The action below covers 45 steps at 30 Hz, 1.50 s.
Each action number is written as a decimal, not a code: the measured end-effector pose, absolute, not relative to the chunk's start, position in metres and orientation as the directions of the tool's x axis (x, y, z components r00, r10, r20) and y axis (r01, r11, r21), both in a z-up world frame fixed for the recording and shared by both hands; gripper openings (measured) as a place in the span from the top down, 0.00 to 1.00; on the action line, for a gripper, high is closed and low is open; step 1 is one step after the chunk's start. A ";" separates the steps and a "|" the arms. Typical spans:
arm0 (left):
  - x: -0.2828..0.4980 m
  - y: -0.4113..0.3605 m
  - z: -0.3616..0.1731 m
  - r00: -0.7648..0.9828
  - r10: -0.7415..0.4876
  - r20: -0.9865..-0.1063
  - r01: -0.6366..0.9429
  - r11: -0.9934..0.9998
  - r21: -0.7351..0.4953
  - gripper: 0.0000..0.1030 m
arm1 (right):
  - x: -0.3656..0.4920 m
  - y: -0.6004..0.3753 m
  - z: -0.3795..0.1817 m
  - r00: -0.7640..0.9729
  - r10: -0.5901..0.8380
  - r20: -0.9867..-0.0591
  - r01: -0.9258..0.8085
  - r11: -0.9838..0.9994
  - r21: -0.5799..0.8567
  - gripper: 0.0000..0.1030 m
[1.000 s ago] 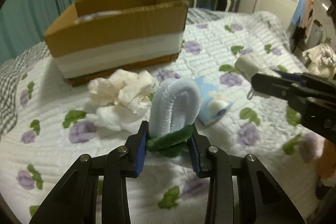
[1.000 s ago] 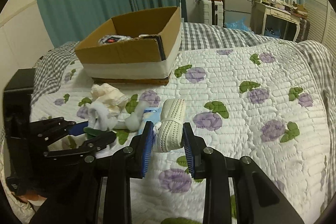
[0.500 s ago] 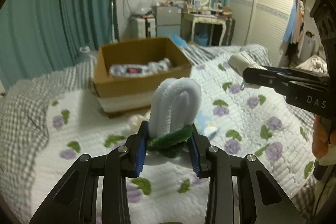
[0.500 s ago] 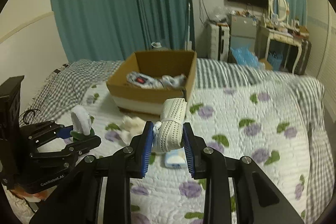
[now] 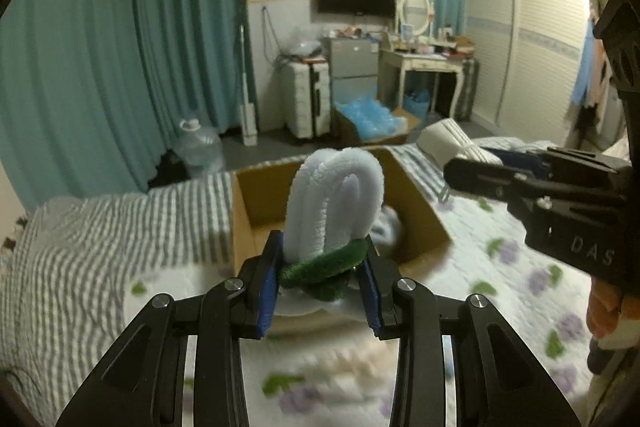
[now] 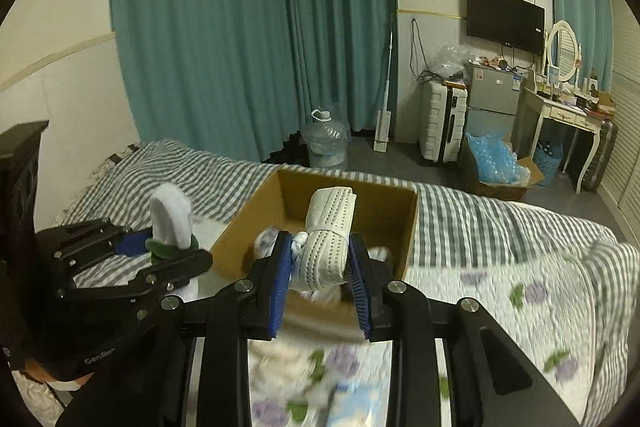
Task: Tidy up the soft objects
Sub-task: 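Lower the glove into the box with the right tool while the left tool releases the sock inside, then return the right tool to the quilt and grasp the cream lace cloth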
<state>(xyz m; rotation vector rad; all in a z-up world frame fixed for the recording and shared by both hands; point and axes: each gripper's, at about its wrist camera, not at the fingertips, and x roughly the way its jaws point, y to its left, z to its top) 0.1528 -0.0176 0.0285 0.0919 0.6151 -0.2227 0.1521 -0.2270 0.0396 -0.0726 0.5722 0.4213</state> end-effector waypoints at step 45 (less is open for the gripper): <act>0.094 0.015 0.099 0.921 -0.090 -0.378 0.144 0.982 0.118 0.10 | 0.090 -0.262 0.128 0.868 0.218 -0.446 -0.278 0.958 -0.072 0.01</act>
